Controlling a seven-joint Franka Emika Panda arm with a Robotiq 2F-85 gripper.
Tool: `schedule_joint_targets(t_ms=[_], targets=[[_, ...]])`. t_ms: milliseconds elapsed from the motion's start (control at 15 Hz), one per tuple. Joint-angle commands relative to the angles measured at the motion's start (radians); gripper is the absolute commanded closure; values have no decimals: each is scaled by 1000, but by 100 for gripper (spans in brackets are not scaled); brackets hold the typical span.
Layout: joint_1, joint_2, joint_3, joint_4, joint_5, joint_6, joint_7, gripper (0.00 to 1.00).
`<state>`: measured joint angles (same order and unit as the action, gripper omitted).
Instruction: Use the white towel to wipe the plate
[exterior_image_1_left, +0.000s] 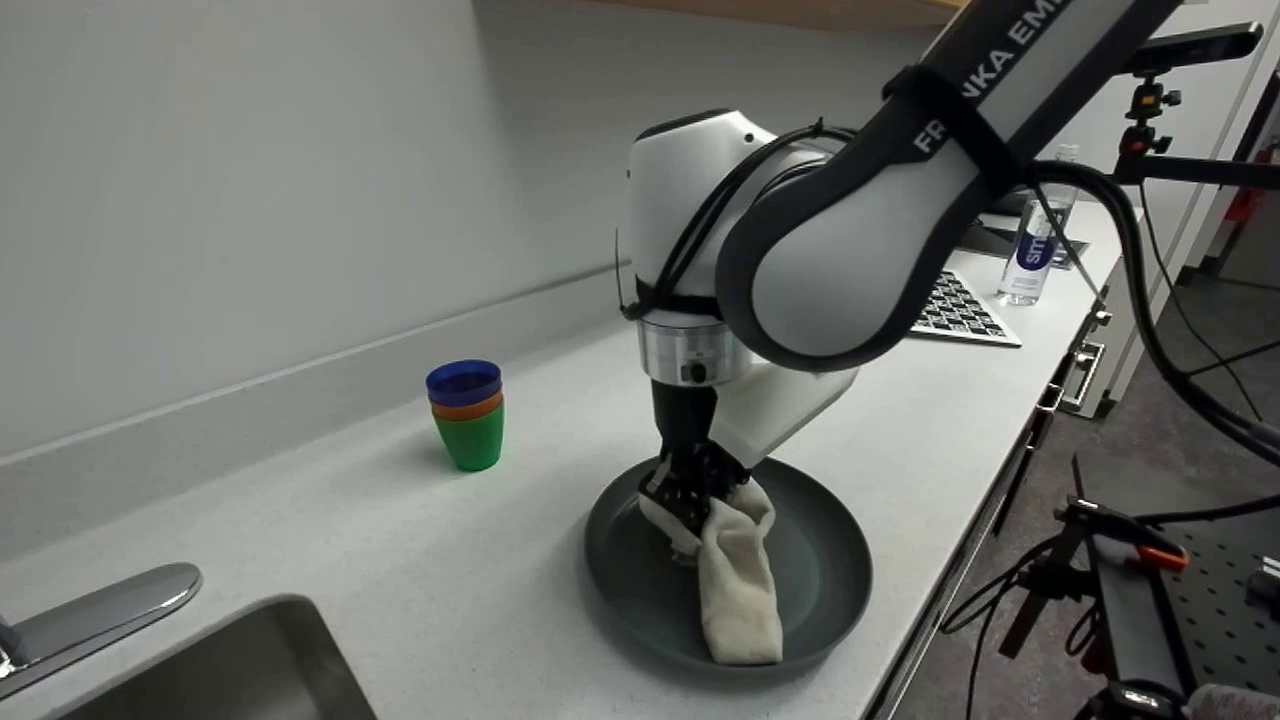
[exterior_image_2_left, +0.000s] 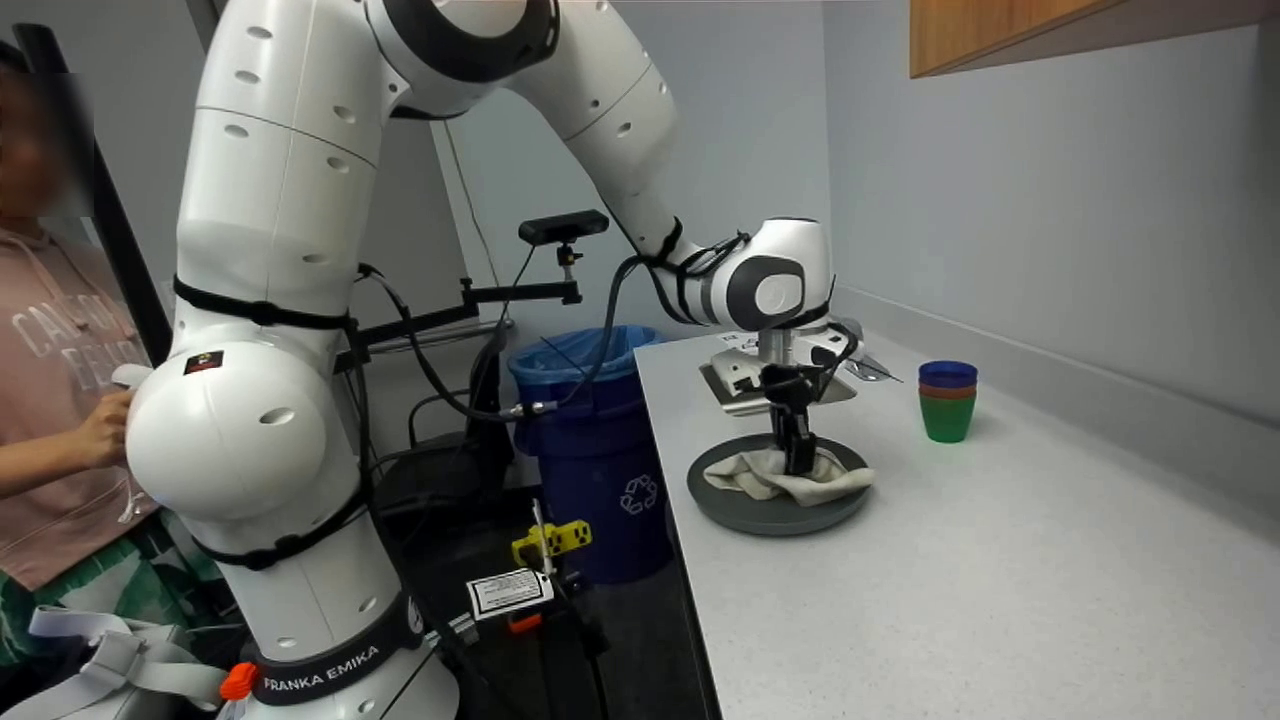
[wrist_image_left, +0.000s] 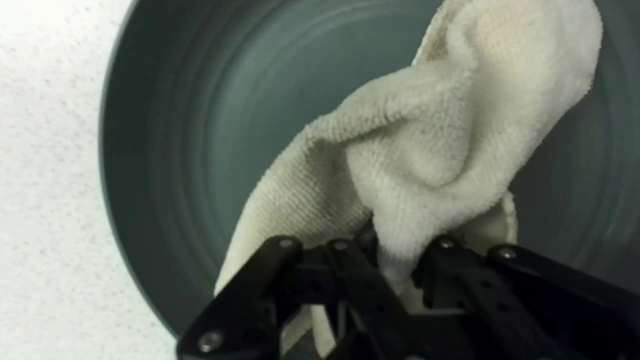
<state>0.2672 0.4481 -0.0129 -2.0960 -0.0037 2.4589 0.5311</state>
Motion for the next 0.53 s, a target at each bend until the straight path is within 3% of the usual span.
schedule_joint_targets(t_ms=[0,267,467], targets=[[59,-11,-70,-1,-113,-20,173,97],[98,12,-110,33,-265,51,321,97],[81,22,-66,59,-283,129,290,97]])
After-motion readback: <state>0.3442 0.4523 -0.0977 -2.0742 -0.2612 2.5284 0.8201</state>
